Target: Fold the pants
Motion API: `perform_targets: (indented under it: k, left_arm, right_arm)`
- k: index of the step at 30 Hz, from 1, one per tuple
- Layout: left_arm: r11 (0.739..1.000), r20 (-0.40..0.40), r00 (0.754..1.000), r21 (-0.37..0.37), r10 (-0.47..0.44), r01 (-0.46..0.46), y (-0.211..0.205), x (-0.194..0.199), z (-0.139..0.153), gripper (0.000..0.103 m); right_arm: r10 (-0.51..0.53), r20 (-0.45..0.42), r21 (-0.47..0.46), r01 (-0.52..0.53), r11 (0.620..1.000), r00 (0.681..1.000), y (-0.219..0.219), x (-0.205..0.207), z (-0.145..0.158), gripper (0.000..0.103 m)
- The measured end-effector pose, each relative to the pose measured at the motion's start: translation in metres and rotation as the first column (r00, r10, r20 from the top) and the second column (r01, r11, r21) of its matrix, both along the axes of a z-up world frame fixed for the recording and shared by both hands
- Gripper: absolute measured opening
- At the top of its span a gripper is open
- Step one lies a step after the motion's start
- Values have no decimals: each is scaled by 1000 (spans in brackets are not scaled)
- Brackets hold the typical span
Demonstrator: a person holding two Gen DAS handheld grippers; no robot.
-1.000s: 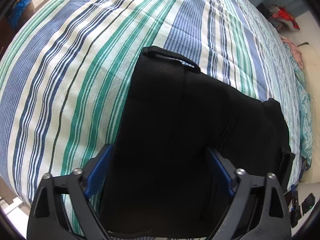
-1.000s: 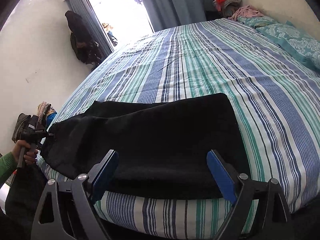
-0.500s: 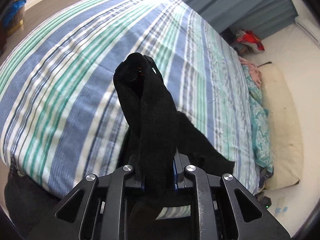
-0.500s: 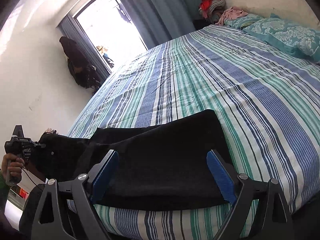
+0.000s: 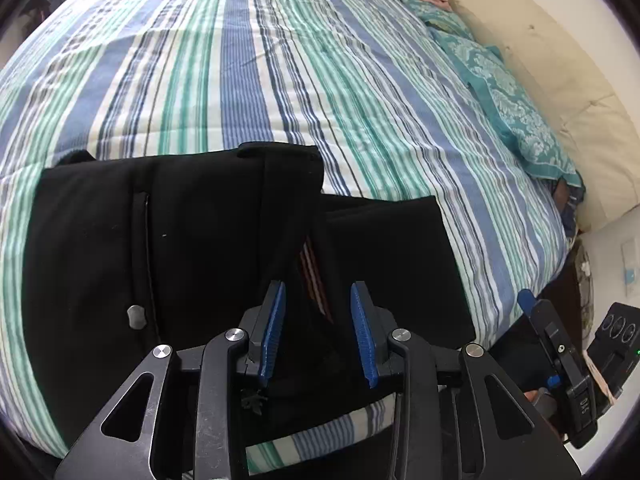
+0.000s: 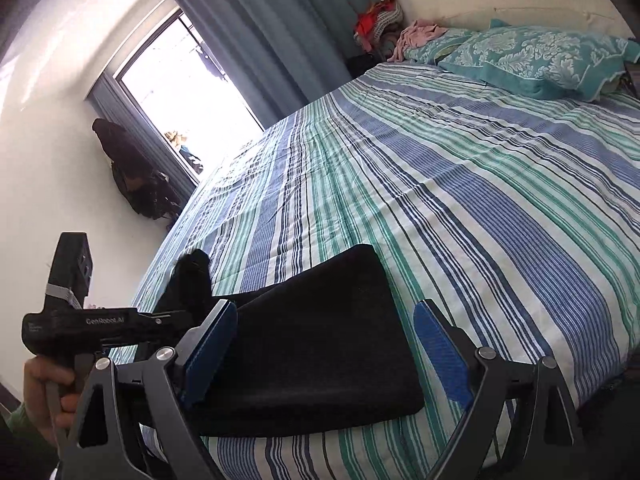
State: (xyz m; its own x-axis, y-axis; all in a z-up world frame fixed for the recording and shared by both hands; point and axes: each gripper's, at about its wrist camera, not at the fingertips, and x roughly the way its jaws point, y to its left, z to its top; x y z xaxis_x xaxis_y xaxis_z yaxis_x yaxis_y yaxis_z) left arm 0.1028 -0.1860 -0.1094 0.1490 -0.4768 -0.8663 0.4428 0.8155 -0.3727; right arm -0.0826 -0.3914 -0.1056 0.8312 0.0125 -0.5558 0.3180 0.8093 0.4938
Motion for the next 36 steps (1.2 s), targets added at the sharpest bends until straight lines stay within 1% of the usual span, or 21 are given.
perform_targets:
  k: [1, 3, 4, 6, 8, 11, 13, 14, 16, 18, 19, 21, 23, 24, 26, 27, 30, 31, 33, 34, 36]
  left_arm:
    - [999, 5, 1000, -33, 1, -1, 2, -2, 5, 38]
    - [997, 44, 999, -82, 12, -8, 16, -7, 26, 61]
    - [996, 82, 996, -86, 31, -24, 26, -6, 37, 64]
    - [995, 158, 984, -81, 76, -64, 54, -4, 56, 67]
    - [990, 208, 969, -57, 135, -126, 84, 2, 64, 69]
    - [968, 285, 928, 3, 239, -250, 131, 10, 58, 70]
    - [939, 353, 890, 79, 288, -335, 159, 6, 45, 70]
    - [922, 370, 876, 108, 310, -372, 172, 5, 36, 70]
    - [897, 370, 857, 121, 357, -426, 198, -3, 18, 70]
    - [878, 362, 845, 122, 394, -462, 218, -12, 1, 70]
    - [872, 362, 842, 132, 401, -472, 225, -15, -6, 70]
    - [863, 363, 844, 168, 395, -476, 233, -19, -20, 70]
    - [859, 359, 849, 194, 388, -474, 235, -18, -27, 70]
    - [859, 353, 850, 191, 391, -474, 235, -16, -28, 70]
    - [866, 354, 848, 167, 393, -471, 234, -15, -24, 70]
    - [869, 361, 847, 163, 389, -468, 233, -14, -22, 70]
    - [875, 373, 853, 178, 364, -451, 228, -16, -24, 70]
    - [875, 371, 856, 185, 359, -447, 227, -16, -26, 70]
    - [876, 362, 862, 191, 356, -442, 226, -14, -30, 70]
    - [877, 359, 863, 191, 356, -441, 225, -14, -31, 70]
    - [878, 361, 863, 191, 354, -440, 225, -14, -31, 70]
  right_arm:
    - [-9, 3, 2, 9, 1000, 1000, -2, -2, 0, 90]
    - [-25, 12, 14, 24, 1000, 1000, -8, -8, 0, 90]
    - [-31, 16, 24, 31, 999, 999, -10, -10, -1, 90]
    - [-30, 18, 47, 29, 998, 999, -14, -11, -4, 90]
    - [1, 22, 59, -2, 998, 1000, -12, -6, -5, 90]
    - [134, 40, 65, -136, 989, 990, 8, 10, -4, 90]
    - [287, 55, 81, -291, 953, 956, 34, 27, -4, 90]
    - [378, 53, 86, -382, 920, 924, 51, 36, -6, 90]
    - [531, 8, 70, -530, 845, 847, 82, 56, -10, 89]
    - [618, -47, 33, -617, 786, 785, 105, 72, -13, 89]
    - [638, -78, 18, -639, 769, 766, 112, 80, -16, 89]
    - [655, -123, 18, -659, 752, 745, 117, 94, -23, 89]
    - [689, -141, 89, -684, 724, 711, 116, 110, -34, 89]
    - [697, -164, 118, -688, 716, 698, 116, 117, -40, 88]
    - [689, -216, 138, -677, 723, 692, 113, 128, -52, 84]
    - [696, -218, 167, -676, 717, 684, 111, 132, -56, 82]
    - [738, -172, 310, -676, 669, 652, 100, 140, -64, 77]
    - [756, -129, 375, -674, 636, 642, 95, 142, -66, 68]
    - [762, -91, 438, -662, 608, 641, 86, 146, -66, 68]
    - [765, -103, 448, -657, 606, 636, 85, 148, -68, 67]
    - [738, -218, 405, -629, 664, 639, 85, 152, -74, 65]
